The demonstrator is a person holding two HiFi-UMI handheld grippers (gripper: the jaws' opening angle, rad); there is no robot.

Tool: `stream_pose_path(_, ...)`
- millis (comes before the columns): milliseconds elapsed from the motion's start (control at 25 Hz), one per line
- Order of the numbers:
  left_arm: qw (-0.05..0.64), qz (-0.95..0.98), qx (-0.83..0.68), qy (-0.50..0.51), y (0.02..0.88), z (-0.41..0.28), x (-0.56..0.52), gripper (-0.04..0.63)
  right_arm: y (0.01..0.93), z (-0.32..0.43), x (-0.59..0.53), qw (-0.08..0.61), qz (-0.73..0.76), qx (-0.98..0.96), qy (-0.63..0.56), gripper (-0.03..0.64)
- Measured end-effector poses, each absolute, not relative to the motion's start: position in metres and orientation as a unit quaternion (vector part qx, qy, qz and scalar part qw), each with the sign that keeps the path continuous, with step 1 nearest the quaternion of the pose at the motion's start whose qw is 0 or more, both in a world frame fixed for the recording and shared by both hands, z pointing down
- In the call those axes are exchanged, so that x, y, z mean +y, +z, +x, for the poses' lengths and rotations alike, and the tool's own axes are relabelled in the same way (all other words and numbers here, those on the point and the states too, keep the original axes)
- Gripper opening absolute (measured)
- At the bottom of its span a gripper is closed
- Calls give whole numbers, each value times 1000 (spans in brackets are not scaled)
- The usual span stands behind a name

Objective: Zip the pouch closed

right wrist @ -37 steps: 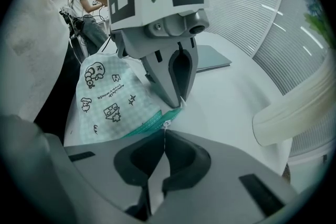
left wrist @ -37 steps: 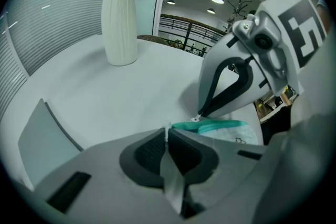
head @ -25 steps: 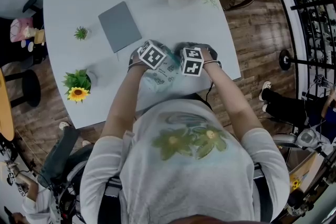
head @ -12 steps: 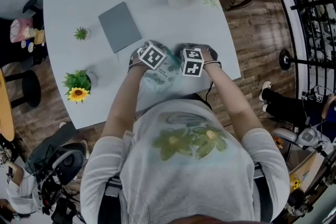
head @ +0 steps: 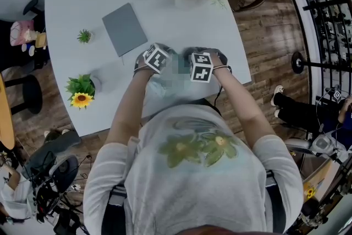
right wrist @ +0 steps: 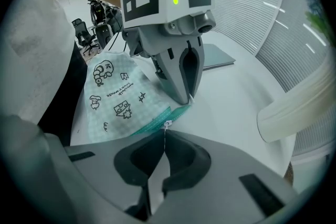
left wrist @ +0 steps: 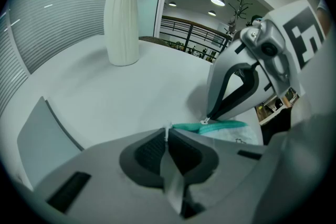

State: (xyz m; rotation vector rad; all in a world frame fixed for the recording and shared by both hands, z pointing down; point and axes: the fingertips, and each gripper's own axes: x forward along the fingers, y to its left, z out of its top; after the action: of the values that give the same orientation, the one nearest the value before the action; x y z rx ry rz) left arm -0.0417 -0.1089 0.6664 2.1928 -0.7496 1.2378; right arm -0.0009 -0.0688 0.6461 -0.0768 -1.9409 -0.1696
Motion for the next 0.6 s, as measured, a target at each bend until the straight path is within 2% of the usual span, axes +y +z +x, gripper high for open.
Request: stream_pose_path(600,251,808,-279,454,665,-42,-111,25,647,3,-70,573,-37,-815,-76,18)
